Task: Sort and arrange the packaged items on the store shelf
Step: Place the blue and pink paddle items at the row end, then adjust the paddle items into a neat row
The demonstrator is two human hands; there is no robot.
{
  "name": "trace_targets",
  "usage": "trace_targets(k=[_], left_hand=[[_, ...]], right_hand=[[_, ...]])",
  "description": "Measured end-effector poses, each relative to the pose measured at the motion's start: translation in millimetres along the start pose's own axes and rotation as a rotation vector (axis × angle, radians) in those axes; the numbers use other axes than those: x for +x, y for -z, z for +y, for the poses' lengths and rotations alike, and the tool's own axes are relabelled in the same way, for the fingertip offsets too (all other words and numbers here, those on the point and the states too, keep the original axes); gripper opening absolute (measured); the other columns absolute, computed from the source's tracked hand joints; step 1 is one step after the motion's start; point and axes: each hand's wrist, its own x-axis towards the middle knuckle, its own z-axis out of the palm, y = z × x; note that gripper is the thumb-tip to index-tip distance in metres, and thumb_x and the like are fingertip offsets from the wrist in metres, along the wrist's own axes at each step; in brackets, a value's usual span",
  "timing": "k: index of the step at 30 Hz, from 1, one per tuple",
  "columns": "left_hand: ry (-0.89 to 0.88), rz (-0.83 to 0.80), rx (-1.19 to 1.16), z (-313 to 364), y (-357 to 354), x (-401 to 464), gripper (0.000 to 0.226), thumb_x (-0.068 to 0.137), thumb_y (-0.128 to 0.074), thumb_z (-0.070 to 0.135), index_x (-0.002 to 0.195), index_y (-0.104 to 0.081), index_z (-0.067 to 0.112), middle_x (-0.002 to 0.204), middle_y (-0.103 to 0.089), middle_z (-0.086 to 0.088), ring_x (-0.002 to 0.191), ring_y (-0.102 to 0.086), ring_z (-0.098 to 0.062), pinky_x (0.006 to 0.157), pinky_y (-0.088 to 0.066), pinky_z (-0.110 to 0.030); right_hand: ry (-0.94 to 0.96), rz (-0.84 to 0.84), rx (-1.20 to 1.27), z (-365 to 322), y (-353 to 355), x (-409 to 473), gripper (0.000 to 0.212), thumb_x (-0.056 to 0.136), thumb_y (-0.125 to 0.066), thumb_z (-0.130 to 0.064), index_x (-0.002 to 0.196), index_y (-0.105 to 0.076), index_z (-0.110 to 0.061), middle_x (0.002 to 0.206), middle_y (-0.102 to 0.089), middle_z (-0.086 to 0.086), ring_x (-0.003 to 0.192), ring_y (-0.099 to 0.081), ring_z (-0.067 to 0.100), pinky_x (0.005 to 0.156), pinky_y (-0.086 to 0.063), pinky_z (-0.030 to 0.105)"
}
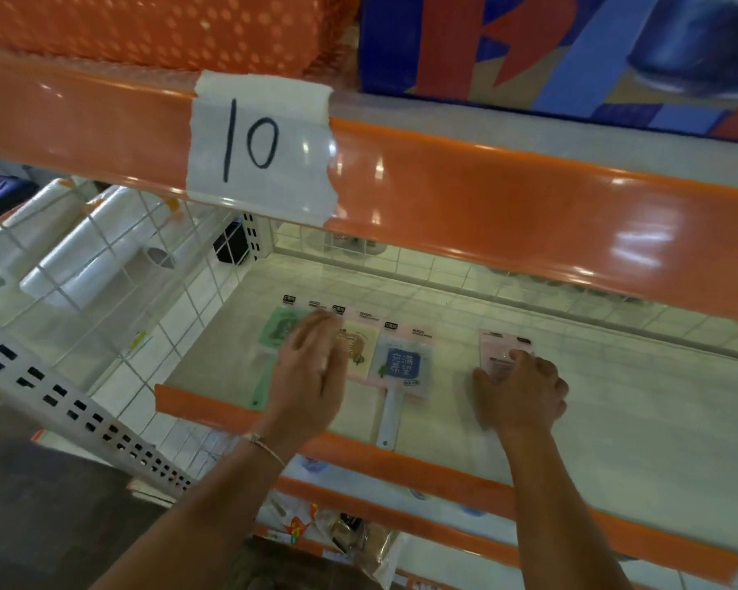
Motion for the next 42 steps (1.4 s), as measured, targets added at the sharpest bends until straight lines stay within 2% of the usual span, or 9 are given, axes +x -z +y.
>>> trace_targets(k=[7,13,20,23,27,30,33,37,42], left_hand=[[-0.07,-0.046,-0.084,27.0,-37.9,-18.7,0.043,0.099,-0.038,0.031,0.125,-0.059,0.006,0.131,-0.057,-0.008,0.129,-0.047,-0.019,0.108,-0.04,-0.04],[-0.006,-0.014,-0.089,33.8,-38.5,-32.0,0.044,0.099,-0.036,0.033,0.126,-0.059,0.007,0.13,-0.054,-0.002,0.127,-0.04,-0.004,0.108,-0.029,-0.014],[0.026,-0.01,-0.115,51.6,-48.9,-44.9,0.046,0.099,-0.035,0.036,0.127,-0.059,0.007,0.131,-0.055,-0.003,0.129,-0.045,-0.012,0.107,-0.037,-0.025],[0.057,-0.022,-0.172,60.6,-55.6,-46.0,0.045,0.099,-0.037,0.036,0.126,-0.059,0.009,0.13,-0.056,-0.001,0.125,-0.048,-0.009,0.104,-0.04,-0.022],[0.236,-0.064,-0.364,69.6,-60.2,-38.4,0.033,0.096,-0.041,0.04,0.111,-0.065,0.023,0.104,-0.068,0.0,0.1,-0.063,-0.015,0.086,-0.052,-0.032],[0.398,-0.076,-0.587,68.2,-62.5,-28.2,0.028,0.088,-0.046,0.047,0.089,-0.068,0.029,0.09,-0.07,-0.008,0.089,-0.066,-0.026,0.082,-0.052,-0.045],[0.585,-0.21,-0.79,70.0,-61.1,-16.0,0.027,0.1,-0.047,0.03,0.092,-0.066,0.011,0.086,-0.065,-0.013,0.084,-0.062,-0.027,0.077,-0.05,-0.035],[0.717,-0.458,-0.961,71.6,-50.4,-8.5,0.039,0.103,-0.033,0.033,0.097,-0.064,0.009,0.082,-0.062,-0.006,0.075,-0.06,-0.018,0.075,-0.05,-0.033],[0.784,-0.453,-1.053,71.4,-31.0,-1.8,0.056,0.1,-0.033,0.048,0.104,-0.063,0.001,0.092,-0.058,-0.018,0.088,-0.055,-0.031,0.092,-0.049,-0.05]], right_hand=[[0.032,-0.03,0.002,10.2,-0.3,2.6,0.061,0.078,-0.067,-0.04,0.134,-0.054,-0.021,0.146,-0.039,0.011,0.13,-0.035,0.037,0.106,-0.032,0.05],[0.078,-0.046,0.028,15.5,4.9,4.8,0.065,0.074,-0.068,-0.038,0.135,-0.053,-0.021,0.144,-0.041,0.008,0.128,-0.035,0.034,0.101,-0.035,0.048],[0.096,-0.065,0.182,11.3,27.5,3.1,0.066,0.069,-0.074,-0.038,0.131,-0.056,-0.024,0.136,-0.05,0.005,0.125,-0.04,0.033,0.097,-0.039,0.046],[0.157,-0.039,0.335,8.3,39.6,-8.4,0.067,0.061,-0.07,-0.048,0.122,-0.065,-0.022,0.125,-0.063,0.003,0.115,-0.056,0.026,0.09,-0.046,0.034],[0.187,-0.141,0.555,0.5,54.4,-29.2,0.042,0.074,-0.079,-0.034,0.113,-0.069,-0.022,0.106,-0.065,-0.009,0.077,-0.057,-0.002,0.053,-0.039,0.004],[0.182,-0.25,0.73,-11.4,54.0,-45.4,0.03,0.073,-0.082,-0.03,0.101,-0.073,-0.024,0.096,-0.072,-0.009,0.082,-0.067,0.005,0.064,-0.054,0.016],[0.146,-0.371,0.845,-23.6,51.0,-58.8,0.025,0.071,-0.082,-0.031,0.095,-0.077,-0.023,0.085,-0.076,-0.001,0.081,-0.072,0.021,0.07,-0.059,0.04],[0.192,-0.415,0.856,-36.0,50.4,-72.1,0.02,0.073,-0.08,-0.026,0.093,-0.078,-0.022,0.085,-0.077,0.0,0.076,-0.072,0.014,0.062,-0.055,0.025],[0.141,-0.485,0.998,-57.2,55.7,-90.5,0.008,0.087,-0.067,-0.007,0.088,-0.075,-0.007,0.073,-0.074,0.005,0.062,-0.069,0.013,0.054,-0.054,0.024]])
